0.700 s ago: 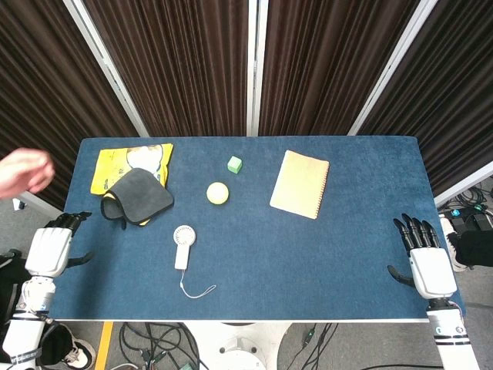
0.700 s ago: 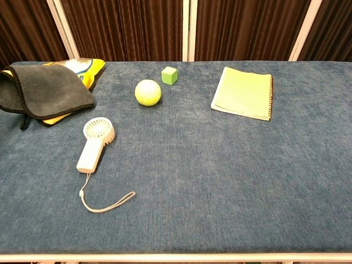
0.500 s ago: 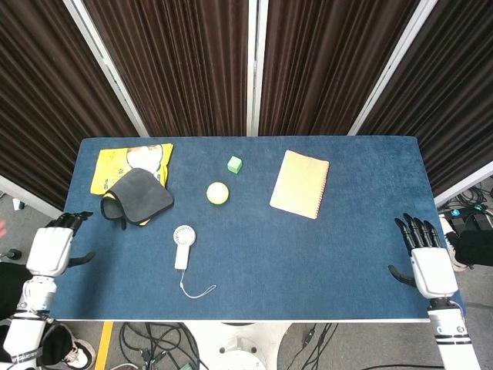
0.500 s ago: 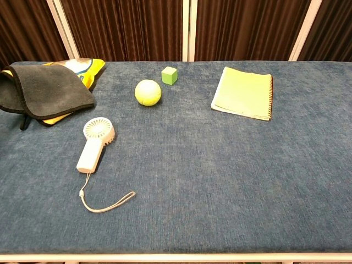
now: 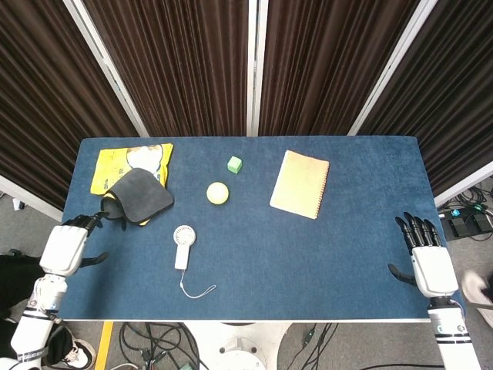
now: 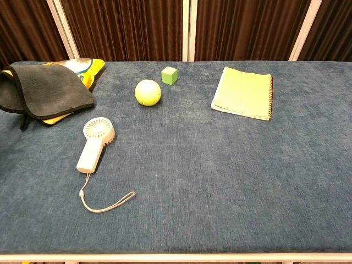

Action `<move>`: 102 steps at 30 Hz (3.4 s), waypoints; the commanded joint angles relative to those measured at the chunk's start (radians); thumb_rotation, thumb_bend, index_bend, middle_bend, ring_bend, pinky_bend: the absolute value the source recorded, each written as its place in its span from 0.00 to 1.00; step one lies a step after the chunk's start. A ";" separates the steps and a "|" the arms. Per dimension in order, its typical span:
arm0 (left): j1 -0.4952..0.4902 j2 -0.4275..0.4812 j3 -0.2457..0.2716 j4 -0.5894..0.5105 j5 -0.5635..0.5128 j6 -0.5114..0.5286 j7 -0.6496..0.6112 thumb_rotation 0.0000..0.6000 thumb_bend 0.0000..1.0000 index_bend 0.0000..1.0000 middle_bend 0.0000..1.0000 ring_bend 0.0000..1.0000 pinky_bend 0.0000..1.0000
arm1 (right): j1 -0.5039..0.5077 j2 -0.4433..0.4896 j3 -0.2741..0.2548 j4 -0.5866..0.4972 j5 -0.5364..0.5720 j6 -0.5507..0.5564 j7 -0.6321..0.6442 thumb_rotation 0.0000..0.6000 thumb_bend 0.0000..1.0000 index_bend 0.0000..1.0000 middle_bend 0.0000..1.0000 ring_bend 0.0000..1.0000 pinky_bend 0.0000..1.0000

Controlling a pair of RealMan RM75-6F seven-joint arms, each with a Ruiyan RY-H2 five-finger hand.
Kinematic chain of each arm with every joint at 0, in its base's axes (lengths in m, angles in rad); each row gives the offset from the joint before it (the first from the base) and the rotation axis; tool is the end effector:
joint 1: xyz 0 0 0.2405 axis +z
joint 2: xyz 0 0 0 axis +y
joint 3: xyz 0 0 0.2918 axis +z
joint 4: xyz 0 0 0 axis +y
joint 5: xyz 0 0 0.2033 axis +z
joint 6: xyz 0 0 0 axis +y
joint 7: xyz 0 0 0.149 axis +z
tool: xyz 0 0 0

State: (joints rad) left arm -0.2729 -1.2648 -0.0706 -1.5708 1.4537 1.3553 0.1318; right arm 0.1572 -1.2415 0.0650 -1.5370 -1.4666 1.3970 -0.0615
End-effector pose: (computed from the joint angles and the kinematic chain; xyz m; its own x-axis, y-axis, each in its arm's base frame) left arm -0.3053 0.2524 0.1196 0.4243 0.0443 0.9045 0.8978 -0.1508 -0.4138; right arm -0.3389 -0.2162 0.1356 0.4056 -0.0511 0.9126 -0.9138 -0.0445 0.4036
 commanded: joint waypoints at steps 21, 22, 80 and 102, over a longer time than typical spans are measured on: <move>-0.103 -0.119 0.079 0.044 0.109 -0.182 0.085 1.00 0.44 0.22 0.87 0.85 0.84 | 0.011 0.033 0.005 -0.086 -0.008 -0.005 -0.044 1.00 0.10 0.00 0.00 0.00 0.00; -0.110 -0.126 0.080 0.050 0.109 -0.192 0.087 1.00 0.44 0.22 0.87 0.85 0.84 | 0.011 0.033 0.005 -0.087 -0.008 -0.006 -0.045 1.00 0.10 0.00 0.00 0.00 0.00; -0.229 -0.261 0.121 0.210 0.102 -0.324 0.016 1.00 0.44 0.23 0.86 0.85 0.83 | 0.020 0.034 0.007 -0.083 0.038 -0.045 -0.046 1.00 0.10 0.00 0.00 0.00 0.00; -0.232 -0.256 0.122 0.213 0.087 -0.316 0.005 1.00 0.44 0.23 0.86 0.85 0.83 | 0.022 0.032 0.007 -0.080 0.051 -0.057 -0.053 1.00 0.10 0.00 0.00 0.00 0.00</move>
State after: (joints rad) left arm -0.5050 -1.5211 0.0509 -1.3577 1.5414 1.0394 0.1374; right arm 0.1795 -1.2093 0.0717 -1.6168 -1.4156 1.3406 -0.1149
